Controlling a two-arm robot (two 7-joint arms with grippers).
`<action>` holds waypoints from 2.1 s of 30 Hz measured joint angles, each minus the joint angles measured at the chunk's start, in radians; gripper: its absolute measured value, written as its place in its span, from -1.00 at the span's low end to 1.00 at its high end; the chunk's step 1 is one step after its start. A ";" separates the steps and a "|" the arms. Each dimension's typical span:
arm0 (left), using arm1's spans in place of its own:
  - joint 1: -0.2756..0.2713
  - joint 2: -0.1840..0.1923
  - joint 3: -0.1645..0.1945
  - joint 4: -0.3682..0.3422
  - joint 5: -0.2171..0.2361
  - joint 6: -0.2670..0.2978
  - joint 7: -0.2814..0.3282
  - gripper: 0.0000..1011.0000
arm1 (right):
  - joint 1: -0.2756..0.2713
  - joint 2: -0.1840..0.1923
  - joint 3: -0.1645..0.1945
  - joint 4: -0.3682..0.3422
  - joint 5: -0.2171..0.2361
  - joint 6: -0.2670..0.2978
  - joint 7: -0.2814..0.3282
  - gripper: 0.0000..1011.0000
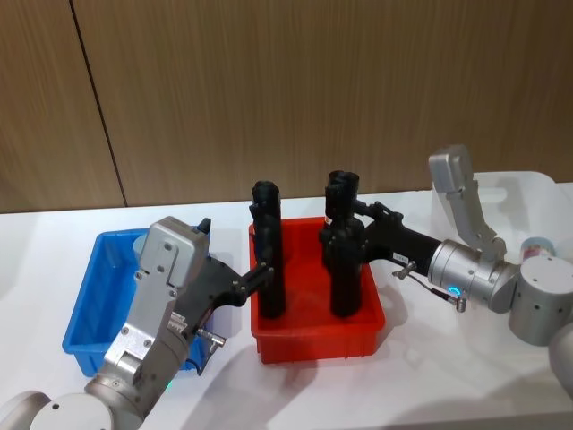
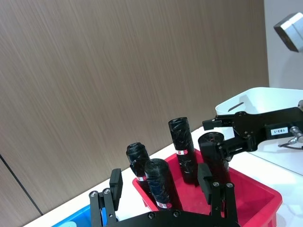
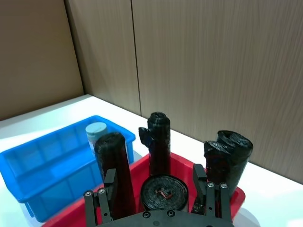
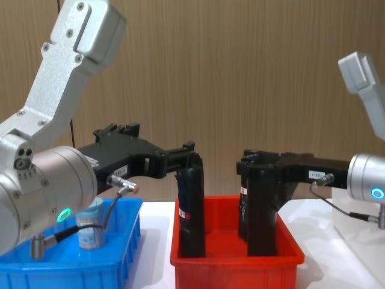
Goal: Pick the cotton swabs from the blue box and place them into the white box.
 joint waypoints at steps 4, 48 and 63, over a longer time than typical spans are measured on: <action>0.000 0.000 0.000 0.000 0.000 0.000 0.000 0.99 | 0.014 -0.003 -0.002 0.030 -0.009 -0.011 -0.001 0.98; 0.000 0.000 0.000 0.000 0.000 0.000 0.000 0.99 | 0.107 -0.023 0.000 0.242 -0.036 -0.095 -0.004 0.09; 0.000 0.000 0.000 0.000 0.000 0.000 0.000 0.99 | -0.016 0.029 0.027 -0.079 -0.007 -0.013 -0.034 0.08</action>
